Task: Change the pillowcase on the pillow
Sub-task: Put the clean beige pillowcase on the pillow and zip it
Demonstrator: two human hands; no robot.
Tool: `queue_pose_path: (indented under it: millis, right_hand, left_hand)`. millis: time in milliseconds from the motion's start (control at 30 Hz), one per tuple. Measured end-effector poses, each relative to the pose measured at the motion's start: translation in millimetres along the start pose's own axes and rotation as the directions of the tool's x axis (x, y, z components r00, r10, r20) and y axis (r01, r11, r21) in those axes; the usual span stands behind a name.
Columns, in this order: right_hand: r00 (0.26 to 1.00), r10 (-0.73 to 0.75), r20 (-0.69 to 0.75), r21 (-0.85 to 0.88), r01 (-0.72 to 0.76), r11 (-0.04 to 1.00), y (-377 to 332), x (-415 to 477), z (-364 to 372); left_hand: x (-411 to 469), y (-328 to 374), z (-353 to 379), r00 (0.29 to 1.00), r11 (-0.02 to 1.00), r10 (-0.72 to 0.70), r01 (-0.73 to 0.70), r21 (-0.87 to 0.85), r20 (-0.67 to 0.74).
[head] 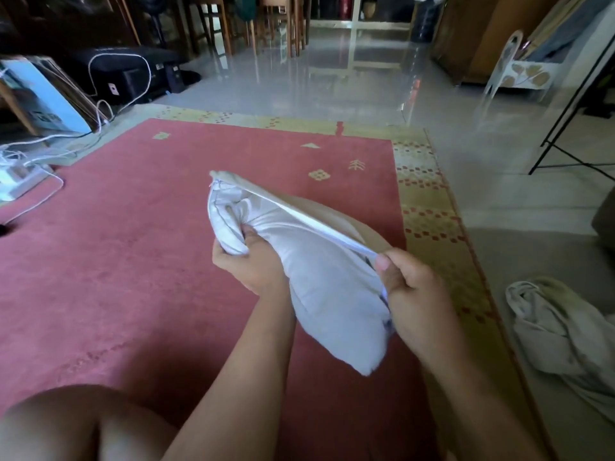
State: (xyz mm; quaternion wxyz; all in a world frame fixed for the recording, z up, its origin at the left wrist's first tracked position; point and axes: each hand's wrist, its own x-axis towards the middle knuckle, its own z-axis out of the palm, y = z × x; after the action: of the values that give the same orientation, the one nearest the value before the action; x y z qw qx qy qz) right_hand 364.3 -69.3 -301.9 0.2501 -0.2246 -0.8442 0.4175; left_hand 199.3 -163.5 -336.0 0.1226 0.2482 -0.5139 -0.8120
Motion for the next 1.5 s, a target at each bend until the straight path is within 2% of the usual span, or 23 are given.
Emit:
queue_pose_path:
  millis: [67,133,200,267,300,333,400,433,467,500,667,767,800,867,967,1033,1133,1300,1500]
  right_hand:
    - [0.998,0.055,-0.029,0.103,-0.052,0.993,5,2,-6]
    - [0.994,0.062,-0.086,0.134,-0.050,0.990,6,3,-11]
    - [0.988,0.046,-0.149,0.154,-0.023,0.988,4,5,-13]
    - [0.981,0.060,-0.182,0.224,-0.019,0.974,4,11,-15]
    - [0.980,0.077,-0.184,0.259,-0.027,0.966,5,14,-16]
    - [0.979,0.083,-0.186,0.278,-0.029,0.960,6,16,-16]
    - [0.981,0.048,-0.186,0.258,0.002,0.966,6,18,-17]
    - [0.982,0.029,-0.186,0.237,0.017,0.971,6,18,-18]
    - [0.981,0.024,-0.191,0.226,0.020,0.974,7,18,-21]
    - [0.980,0.033,-0.194,0.234,0.014,0.972,8,17,-24]
    - [0.998,0.021,-0.061,0.195,-0.009,0.981,7,15,-44]
    - [0.989,0.032,-0.147,-0.019,-0.035,0.999,11,14,-51]
    - [0.987,0.048,-0.155,-0.100,-0.064,0.993,13,13,-55]
    - [0.990,0.112,-0.083,-0.145,-0.124,0.982,16,12,-64]
    - [0.974,0.220,0.053,0.033,-0.222,0.974,16,8,-66]
    - [0.966,0.235,0.107,-0.017,-0.235,0.972,18,5,-57]
    - [0.968,0.230,0.101,0.016,-0.232,0.973,22,5,-43]
    - [0.987,0.126,-0.097,0.015,-0.125,0.992,24,13,-38]
    - [0.977,0.073,-0.203,0.267,-0.017,0.963,15,10,-47]
  left_hand:
    - [-7,6,2,0.995,0.993,-0.009,-0.003,0.117,0.102]
    - [-14,15,-3,0.947,0.945,-0.012,-0.094,0.314,0.320]
    - [-24,27,-20,0.857,0.782,-0.015,-0.311,0.539,0.516]
    - [-38,39,-45,0.762,0.588,0.005,-0.526,0.614,0.648]
    - [-48,46,-58,0.670,0.532,0.049,-0.645,0.549,0.741]
    - [-59,53,-69,0.509,0.499,0.089,-0.767,0.404,0.856]
    - [-76,56,-81,0.060,0.423,0.049,-0.905,0.033,0.997]
    - [-79,50,-85,-0.117,0.352,0.023,-0.929,-0.118,0.993]
    - [-81,41,-88,-0.200,0.283,0.025,-0.938,-0.198,0.980]
    - [-81,34,-88,-0.207,0.224,0.058,-0.951,-0.214,0.977]
    - [-83,23,-65,-0.045,0.004,0.281,-0.999,-0.048,0.959]
    - [-86,25,-50,-0.067,-0.084,0.294,-0.996,-0.044,0.953]
    - [-86,25,-46,-0.066,-0.082,0.303,-0.996,-0.043,0.951]
    - [-83,26,-38,-0.012,-0.030,0.354,-1.000,-0.002,0.935]
    - [-80,30,-24,0.086,0.062,0.402,-0.996,0.067,0.911]
    - [-81,32,-16,0.113,0.102,0.407,-0.992,0.078,0.906]
    - [-86,34,-9,0.104,0.130,0.407,-0.990,0.055,0.907]
    - [-85,37,-2,0.071,0.158,0.390,-0.987,0.010,0.918]
    - [-79,37,-1,-0.001,0.009,0.338,-1.000,-0.004,0.941]
